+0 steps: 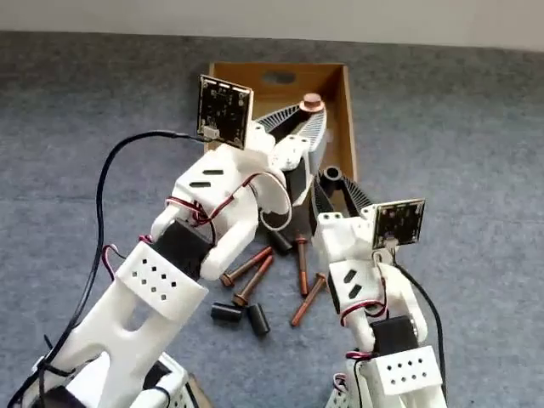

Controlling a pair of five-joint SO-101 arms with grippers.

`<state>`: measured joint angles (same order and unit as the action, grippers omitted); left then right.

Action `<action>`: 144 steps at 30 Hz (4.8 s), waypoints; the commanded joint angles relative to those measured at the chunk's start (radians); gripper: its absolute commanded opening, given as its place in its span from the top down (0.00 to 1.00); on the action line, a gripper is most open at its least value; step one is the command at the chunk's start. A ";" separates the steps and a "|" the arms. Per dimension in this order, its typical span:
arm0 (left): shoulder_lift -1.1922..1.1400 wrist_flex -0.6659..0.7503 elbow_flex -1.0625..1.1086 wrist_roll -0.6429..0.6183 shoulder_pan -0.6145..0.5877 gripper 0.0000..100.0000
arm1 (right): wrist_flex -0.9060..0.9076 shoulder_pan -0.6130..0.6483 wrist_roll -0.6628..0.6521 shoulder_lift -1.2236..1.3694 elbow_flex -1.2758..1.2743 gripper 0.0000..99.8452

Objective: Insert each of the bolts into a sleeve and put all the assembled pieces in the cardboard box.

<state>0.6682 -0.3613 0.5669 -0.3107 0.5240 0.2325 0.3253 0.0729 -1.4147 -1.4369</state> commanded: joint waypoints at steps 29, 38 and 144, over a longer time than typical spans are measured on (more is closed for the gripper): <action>-0.073 0.321 0.091 0.143 0.090 0.99 | -0.021 -0.010 -0.011 -0.021 -0.012 0.99; -0.130 0.318 0.061 0.141 0.084 0.99 | -0.021 -0.013 -0.011 -0.022 -0.013 0.99; 0.369 -0.195 0.343 0.147 -0.008 0.88 | -0.022 -0.061 -0.003 -0.021 -0.016 0.99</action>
<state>0.9214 -0.5455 0.8615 -0.1695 0.5577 0.2340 0.2746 0.0698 -1.4254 -1.4615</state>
